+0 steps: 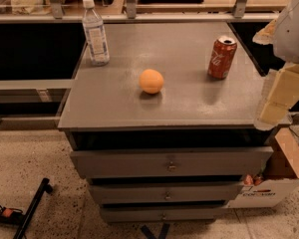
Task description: Move orange near blue plastic bottle
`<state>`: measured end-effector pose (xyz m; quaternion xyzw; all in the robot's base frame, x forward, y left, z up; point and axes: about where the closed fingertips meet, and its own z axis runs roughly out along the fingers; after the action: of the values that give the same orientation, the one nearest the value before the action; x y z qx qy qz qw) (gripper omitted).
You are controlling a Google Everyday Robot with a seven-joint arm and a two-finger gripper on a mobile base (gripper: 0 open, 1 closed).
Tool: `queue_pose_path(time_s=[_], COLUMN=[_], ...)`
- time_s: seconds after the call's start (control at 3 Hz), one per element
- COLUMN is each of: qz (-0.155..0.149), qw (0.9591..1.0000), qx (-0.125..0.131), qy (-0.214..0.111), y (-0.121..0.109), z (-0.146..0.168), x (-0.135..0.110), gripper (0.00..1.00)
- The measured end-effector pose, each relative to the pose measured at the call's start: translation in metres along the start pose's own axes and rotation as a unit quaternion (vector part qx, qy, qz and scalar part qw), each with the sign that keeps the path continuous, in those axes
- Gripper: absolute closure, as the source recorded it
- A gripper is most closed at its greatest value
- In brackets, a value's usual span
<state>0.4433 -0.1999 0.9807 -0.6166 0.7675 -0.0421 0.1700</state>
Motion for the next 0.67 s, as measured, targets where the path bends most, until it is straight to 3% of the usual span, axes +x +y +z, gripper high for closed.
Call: queue_pose_path(time_s=[0.67], qz=[-0.068], qw=[0.9974], qx=[-0.023], qy=[0.007], y=[0.012], z=[0.046], x=[-0.073], gripper=[0.0])
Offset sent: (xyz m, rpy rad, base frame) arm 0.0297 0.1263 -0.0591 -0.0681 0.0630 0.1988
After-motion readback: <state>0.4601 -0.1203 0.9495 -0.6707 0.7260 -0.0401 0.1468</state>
